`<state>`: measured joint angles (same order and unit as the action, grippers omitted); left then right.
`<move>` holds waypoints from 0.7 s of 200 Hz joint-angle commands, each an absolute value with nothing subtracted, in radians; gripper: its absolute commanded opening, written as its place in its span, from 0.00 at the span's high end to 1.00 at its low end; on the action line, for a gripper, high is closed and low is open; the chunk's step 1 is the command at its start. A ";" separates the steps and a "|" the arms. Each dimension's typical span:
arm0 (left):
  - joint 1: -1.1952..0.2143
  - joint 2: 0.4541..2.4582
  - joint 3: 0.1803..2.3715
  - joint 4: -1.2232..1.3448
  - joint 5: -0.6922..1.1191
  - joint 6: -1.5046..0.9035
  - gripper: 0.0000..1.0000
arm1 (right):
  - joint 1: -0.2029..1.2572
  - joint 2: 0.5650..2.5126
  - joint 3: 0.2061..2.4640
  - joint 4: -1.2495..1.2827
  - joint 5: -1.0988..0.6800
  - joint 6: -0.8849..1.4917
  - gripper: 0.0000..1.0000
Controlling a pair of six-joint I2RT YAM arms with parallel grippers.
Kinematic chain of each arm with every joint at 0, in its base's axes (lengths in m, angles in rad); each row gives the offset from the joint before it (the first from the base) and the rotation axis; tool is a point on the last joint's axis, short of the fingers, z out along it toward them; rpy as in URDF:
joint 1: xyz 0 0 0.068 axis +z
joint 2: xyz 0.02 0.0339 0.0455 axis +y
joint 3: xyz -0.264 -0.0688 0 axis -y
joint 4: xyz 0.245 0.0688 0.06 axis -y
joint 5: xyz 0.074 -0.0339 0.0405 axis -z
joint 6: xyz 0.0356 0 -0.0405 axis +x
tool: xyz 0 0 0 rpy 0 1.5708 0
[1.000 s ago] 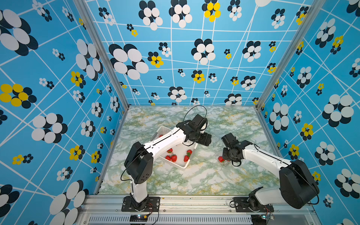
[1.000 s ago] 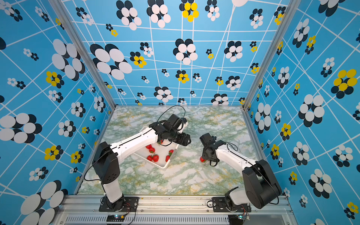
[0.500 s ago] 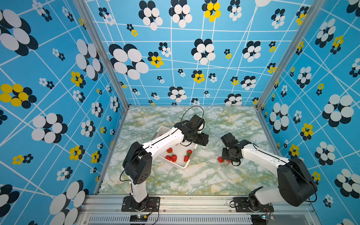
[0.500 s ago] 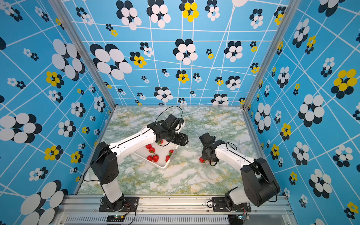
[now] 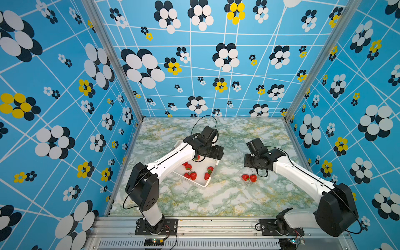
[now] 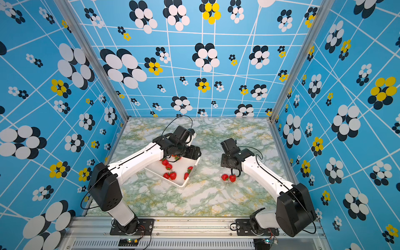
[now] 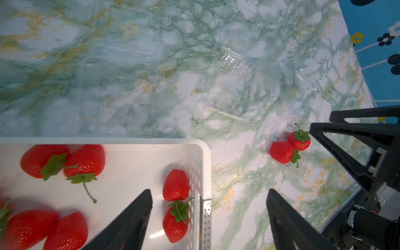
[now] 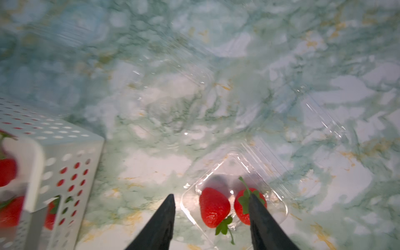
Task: Pack strawberries into containers
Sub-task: Place the strawberry in the packing box, then pick up the strawberry from the basket.
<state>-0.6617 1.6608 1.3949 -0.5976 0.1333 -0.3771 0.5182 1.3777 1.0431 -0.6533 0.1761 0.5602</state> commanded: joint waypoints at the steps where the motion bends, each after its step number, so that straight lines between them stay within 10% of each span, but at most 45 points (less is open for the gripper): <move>1: -0.599 1.569 1.329 -0.601 0.098 -0.395 0.16 | 0.592 1.437 1.154 -0.693 0.130 0.495 0.46; 140: -0.330 1.297 1.036 -0.549 0.165 -0.415 0.14 | 0.863 2.096 1.944 -1.025 -0.004 0.341 0.49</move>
<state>-0.3595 1.3323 1.0721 -0.5842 0.1303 -0.4030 0.8623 2.0583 1.8736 -0.9092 0.0223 0.3801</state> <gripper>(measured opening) 0.855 0.508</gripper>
